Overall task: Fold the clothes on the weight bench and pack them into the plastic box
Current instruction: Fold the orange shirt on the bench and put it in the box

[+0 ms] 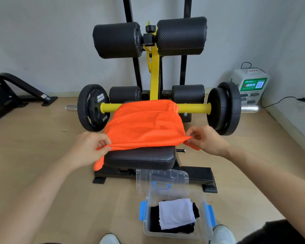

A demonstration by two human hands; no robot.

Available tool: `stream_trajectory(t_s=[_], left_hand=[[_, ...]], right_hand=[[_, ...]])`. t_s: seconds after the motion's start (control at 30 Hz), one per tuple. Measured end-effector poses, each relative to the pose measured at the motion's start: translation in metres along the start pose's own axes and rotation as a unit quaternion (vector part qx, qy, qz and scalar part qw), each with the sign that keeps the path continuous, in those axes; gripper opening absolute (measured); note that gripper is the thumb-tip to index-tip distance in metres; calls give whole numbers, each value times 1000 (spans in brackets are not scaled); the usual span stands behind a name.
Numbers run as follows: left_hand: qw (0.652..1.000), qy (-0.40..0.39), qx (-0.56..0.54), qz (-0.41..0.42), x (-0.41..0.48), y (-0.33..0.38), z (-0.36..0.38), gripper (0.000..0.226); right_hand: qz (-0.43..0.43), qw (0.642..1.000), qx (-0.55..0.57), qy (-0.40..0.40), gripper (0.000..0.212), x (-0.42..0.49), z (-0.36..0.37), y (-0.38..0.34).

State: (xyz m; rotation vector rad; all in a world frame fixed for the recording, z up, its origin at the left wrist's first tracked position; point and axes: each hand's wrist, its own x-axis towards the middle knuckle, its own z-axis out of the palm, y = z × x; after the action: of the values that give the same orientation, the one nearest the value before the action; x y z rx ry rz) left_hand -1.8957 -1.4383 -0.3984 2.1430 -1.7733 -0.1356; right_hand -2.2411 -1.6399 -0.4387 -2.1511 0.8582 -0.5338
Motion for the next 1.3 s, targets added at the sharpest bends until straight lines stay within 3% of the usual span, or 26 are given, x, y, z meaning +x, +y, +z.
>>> stream_trajectory(t_s=[0.1, 0.3, 0.43, 0.57, 0.77, 0.93, 1.13, 1.3], left_hand=[[993, 62, -79, -54, 3, -3, 4, 6], [984, 38, -147, -98, 10, -21, 9, 11], [982, 57, -161, -81, 14, -21, 3, 16], [987, 135, -38, -78, 32, -21, 1, 16], [981, 161, 31, -108, 82, -26, 10, 25], [981, 151, 24, -116, 123, -37, 8, 25], [976, 198, 15, -83, 174, -47, -2, 25], [979, 157, 72, -109, 193, -41, 21, 31]], right_hand=[[16, 999, 11, -44, 4, 2, -12, -1], [57, 991, 61, -104, 10, 3, -26, -1], [47, 993, 106, -13, 11, 10, -33, -2], [12, 991, 52, 121, 10, 29, -28, -5], [29, 981, -29, 192, 9, 72, -26, -1], [29, 969, -30, 245, 9, 105, -27, 2], [51, 946, -10, 319, 9, 141, -31, 1], [83, 956, -31, 279, 28, 155, -17, 29]])
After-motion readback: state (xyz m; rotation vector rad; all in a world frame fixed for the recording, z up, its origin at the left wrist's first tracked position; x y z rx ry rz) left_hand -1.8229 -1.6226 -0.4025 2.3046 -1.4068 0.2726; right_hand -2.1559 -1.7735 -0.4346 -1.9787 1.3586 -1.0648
